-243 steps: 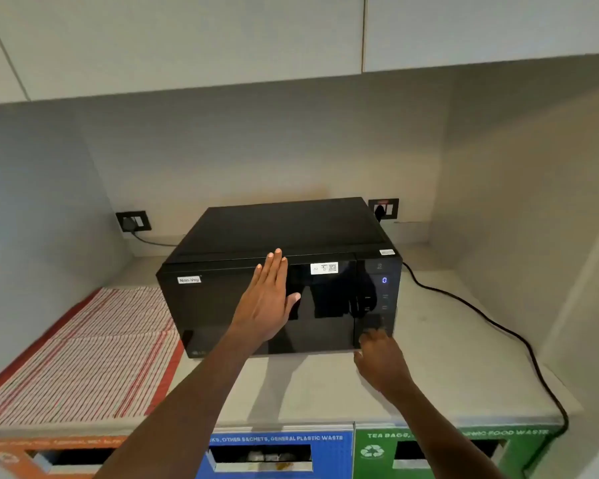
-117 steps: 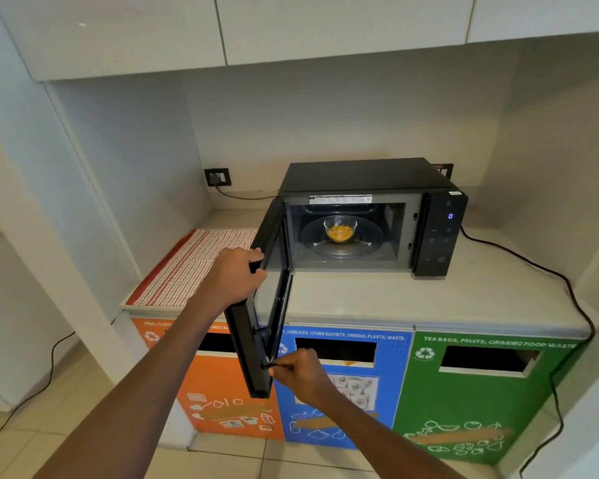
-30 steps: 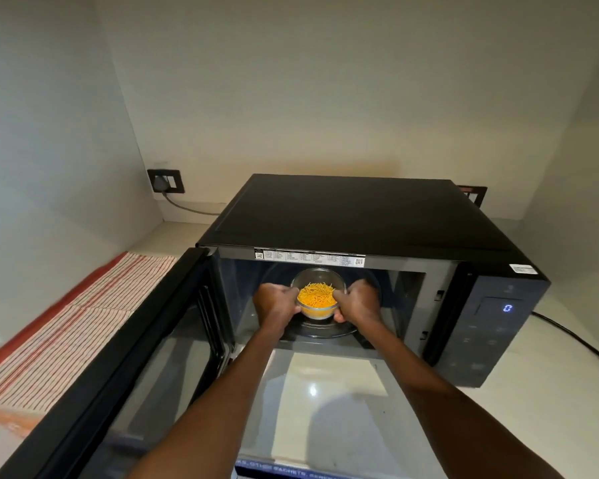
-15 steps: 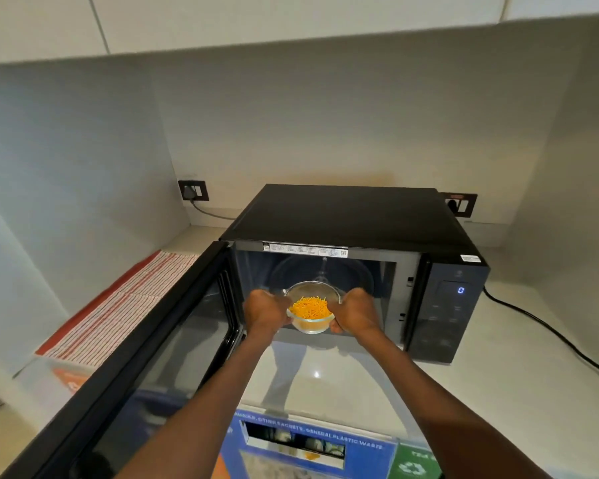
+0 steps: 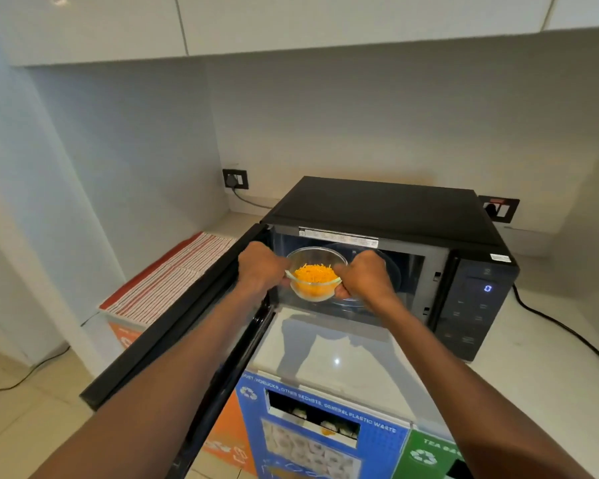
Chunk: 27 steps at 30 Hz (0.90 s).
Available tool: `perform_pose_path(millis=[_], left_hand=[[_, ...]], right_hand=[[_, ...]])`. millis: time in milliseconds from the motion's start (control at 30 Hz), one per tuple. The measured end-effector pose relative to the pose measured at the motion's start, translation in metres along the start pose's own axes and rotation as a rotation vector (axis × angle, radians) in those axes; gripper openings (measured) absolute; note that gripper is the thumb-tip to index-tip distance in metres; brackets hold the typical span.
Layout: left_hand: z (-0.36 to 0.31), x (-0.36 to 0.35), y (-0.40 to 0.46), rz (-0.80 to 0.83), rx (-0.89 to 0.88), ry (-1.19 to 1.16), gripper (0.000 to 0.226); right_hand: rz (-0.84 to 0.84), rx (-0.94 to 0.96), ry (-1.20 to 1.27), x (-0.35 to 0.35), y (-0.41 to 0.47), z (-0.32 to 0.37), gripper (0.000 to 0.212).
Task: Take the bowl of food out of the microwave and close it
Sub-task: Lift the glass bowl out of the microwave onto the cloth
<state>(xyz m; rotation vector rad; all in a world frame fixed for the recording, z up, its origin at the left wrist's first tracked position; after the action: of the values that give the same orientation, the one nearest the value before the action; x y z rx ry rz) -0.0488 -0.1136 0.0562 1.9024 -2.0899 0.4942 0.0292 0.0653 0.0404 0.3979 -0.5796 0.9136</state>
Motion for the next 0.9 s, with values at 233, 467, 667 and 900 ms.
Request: perform_pose_path(millis=[233, 467, 667, 900], left_hand=[[-0.035, 0.058, 0.014, 0.013, -0.07, 0.076, 0.014], [-0.045, 0.123, 0.031, 0.004, -0.091, 0.013, 0.011], [-0.031, 0.184, 0.05, 0.015, -0.132, 0.019, 0.011], [-0.009, 0.237, 0.083, 0.052, -0.202, 0.099, 0.011]], right_hand=[[0.002, 0.054, 0.132, -0.004, -0.001, 0.061, 0.027], [-0.032, 0.111, 0.151, -0.02, -0.01, 0.123, 0.027], [-0.062, 0.096, 0.148, -0.065, -0.025, 0.172, 0.021], [-0.061, 0.061, 0.137, -0.115, -0.039, 0.213, 0.024]])
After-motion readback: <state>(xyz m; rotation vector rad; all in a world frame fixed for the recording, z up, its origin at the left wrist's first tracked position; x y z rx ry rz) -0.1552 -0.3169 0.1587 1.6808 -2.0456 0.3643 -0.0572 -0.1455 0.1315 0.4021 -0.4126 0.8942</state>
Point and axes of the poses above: each hand's wrist, its own y-axis towards the middle knuckle, its own x-axis out of the back of the hand, z = x × y, the point moved 3 cm from there along y, towards the middle knuckle, and after that the axes turned 2 degrees about x, right-handed, at the moved point
